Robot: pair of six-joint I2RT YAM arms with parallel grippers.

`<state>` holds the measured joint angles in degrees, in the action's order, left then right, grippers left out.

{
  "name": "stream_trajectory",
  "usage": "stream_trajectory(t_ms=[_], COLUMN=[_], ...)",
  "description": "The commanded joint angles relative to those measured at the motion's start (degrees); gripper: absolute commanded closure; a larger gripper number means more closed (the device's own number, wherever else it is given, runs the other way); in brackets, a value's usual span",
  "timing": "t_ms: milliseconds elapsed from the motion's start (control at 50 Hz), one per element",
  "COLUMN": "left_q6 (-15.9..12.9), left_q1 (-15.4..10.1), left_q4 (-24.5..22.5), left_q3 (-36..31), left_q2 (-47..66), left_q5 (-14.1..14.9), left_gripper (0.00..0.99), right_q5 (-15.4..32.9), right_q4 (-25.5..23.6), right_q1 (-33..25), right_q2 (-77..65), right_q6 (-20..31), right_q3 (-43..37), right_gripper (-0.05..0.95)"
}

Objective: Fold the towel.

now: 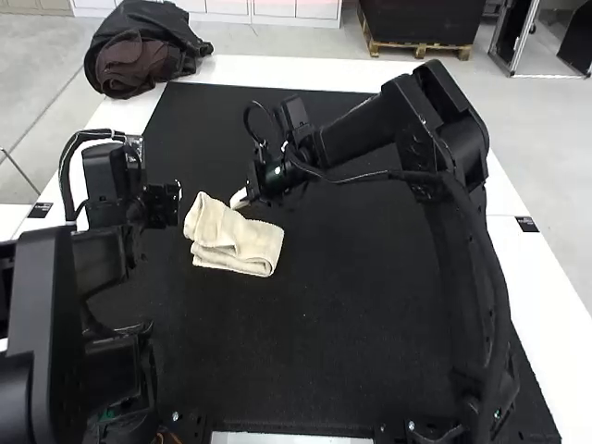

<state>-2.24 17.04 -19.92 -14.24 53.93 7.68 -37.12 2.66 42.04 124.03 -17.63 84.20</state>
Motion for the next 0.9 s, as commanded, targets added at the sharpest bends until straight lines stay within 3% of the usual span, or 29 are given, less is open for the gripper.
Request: stream_trajectory(t_ms=[0, 880], left_q6=[0.31, 0.75], left_q1=[0.45, 0.54], left_q4=[-0.38, -1.08], left_q3=[-0.97, -1.05], left_q2=[-0.76, -0.76], left_q5=[-0.39, -0.39], left_gripper=[0.033, 0.033], right_q5=[-0.76, -2.25], right_q4=[0.77, 1.39], right_q1=[0.85, 4.28], right_q2=[0.95, 13.87], right_q6=[-1.8, -2.41], right_q3=[3.25, 14.06], right_gripper=[0.92, 0.92])
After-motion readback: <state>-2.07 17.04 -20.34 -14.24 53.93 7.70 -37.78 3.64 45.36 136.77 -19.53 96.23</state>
